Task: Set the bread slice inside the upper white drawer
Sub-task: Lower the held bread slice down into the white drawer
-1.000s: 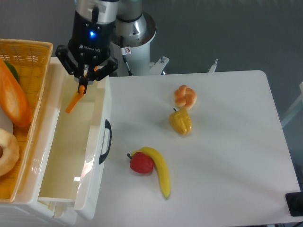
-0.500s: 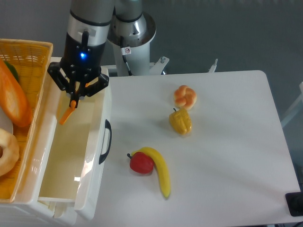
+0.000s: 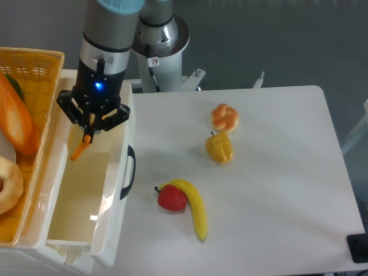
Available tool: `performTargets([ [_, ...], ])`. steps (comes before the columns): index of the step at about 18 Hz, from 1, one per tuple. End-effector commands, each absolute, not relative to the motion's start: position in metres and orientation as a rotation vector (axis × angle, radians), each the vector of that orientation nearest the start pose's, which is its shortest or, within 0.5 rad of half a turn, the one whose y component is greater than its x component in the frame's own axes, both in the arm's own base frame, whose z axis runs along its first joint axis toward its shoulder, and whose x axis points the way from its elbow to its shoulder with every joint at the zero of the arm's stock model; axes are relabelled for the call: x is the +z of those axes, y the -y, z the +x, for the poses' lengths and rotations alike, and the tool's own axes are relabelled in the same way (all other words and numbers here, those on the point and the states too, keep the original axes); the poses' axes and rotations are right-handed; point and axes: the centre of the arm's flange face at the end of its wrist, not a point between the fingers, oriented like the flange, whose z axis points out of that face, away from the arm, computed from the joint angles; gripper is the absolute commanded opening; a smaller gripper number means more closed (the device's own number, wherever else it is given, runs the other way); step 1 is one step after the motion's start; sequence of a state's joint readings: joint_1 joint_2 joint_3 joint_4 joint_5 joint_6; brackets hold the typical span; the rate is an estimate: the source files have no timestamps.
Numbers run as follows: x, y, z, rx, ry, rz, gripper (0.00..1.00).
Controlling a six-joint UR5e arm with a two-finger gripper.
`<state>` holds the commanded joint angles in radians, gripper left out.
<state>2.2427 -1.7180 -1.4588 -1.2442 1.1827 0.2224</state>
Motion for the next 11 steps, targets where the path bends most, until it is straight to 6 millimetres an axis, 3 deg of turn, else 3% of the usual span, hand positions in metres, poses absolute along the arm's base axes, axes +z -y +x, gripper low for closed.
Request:
performTargets([
  [3,0.497,-0.572,-0.22,-0.306,0.501,-2.65,0.0],
  [11,0.494,-0.574,-0.221,-0.304,0.494,-2.653,0.0],
])
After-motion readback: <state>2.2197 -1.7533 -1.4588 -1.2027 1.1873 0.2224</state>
